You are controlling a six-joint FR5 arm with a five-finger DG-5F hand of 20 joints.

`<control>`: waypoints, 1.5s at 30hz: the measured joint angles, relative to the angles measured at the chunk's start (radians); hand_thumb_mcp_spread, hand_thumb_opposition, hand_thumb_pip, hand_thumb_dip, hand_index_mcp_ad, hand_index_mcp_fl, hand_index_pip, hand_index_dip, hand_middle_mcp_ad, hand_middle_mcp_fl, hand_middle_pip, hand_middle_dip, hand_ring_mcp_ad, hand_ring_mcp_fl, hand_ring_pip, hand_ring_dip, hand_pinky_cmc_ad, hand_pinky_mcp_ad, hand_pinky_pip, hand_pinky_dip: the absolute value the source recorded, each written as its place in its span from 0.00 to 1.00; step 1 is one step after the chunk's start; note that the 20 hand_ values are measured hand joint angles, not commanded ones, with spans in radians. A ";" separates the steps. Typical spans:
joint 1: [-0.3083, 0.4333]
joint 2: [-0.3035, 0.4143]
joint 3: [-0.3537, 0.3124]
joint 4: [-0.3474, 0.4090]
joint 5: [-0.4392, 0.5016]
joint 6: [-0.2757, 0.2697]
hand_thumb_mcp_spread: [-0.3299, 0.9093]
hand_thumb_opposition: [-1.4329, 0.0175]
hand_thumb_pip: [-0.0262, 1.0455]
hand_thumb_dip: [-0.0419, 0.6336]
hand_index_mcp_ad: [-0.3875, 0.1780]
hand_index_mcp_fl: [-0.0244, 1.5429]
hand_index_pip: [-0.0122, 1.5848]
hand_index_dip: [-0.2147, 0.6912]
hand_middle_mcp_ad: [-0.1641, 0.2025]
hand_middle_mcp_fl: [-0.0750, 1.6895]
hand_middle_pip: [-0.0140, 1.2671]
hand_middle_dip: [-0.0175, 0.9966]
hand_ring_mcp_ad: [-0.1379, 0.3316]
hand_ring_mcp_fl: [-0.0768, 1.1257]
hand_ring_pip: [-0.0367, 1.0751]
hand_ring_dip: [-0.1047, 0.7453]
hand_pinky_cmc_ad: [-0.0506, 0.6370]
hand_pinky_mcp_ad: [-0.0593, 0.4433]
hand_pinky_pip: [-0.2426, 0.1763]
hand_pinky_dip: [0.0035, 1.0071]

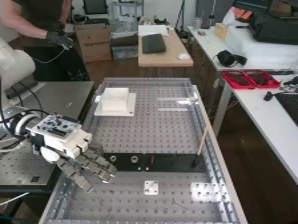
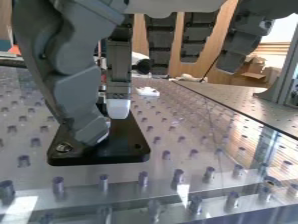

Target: Grab the smaller nut and place it in the white container

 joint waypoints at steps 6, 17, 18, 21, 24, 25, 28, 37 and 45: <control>-0.002 0.001 0.002 -0.002 -0.006 -0.008 0.63 0.41 0.61 0.43 0.44 0.10 0.88 0.67 0.64 0.11 0.11 0.25 0.54 0.06 0.13 0.23 0.53 0.65 0.55 0.13; -0.003 -0.003 0.009 -0.011 -0.010 -0.019 0.63 0.41 0.60 0.43 0.44 0.14 0.89 0.66 0.64 0.12 0.11 0.25 0.54 0.06 0.13 0.23 0.53 0.65 0.55 0.13; -0.003 -0.003 0.009 -0.010 -0.010 -0.019 0.63 0.41 0.61 0.43 0.44 0.14 0.89 0.67 0.64 0.12 0.11 0.25 0.54 0.06 0.13 0.23 0.53 0.65 0.55 0.13; -0.003 -0.004 0.009 -0.009 -0.010 -0.017 0.63 0.41 0.61 0.43 0.44 0.15 0.88 0.65 0.64 0.12 0.11 0.25 0.54 0.06 0.13 0.23 0.53 0.65 0.55 0.13; -0.003 -0.004 0.008 -0.003 -0.012 -0.016 0.63 0.40 0.60 0.43 0.44 0.16 0.89 0.65 0.64 0.12 0.11 0.25 0.54 0.06 0.13 0.23 0.53 0.65 0.55 0.13; -0.004 -0.003 0.007 -0.001 -0.013 -0.016 0.63 0.40 0.60 0.43 0.44 0.17 0.89 0.65 0.64 0.12 0.11 0.25 0.54 0.06 0.13 0.23 0.53 0.65 0.55 0.13; -0.004 -0.002 0.006 0.000 -0.014 -0.015 0.64 0.40 0.60 0.43 0.43 0.18 0.89 0.65 0.64 0.12 0.11 0.25 0.54 0.06 0.13 0.23 0.53 0.64 0.55 0.13; -0.011 -0.003 0.008 0.000 -0.023 -0.012 0.65 0.39 0.58 0.44 0.47 0.23 0.90 0.63 0.60 0.13 0.11 0.25 0.53 0.06 0.13 0.24 0.53 0.64 0.55 0.13; -0.012 -0.005 0.011 -0.004 -0.024 -0.006 0.66 0.37 0.57 0.44 0.47 0.25 0.91 0.63 0.60 0.15 0.11 0.25 0.53 0.06 0.13 0.24 0.53 0.64 0.55 0.14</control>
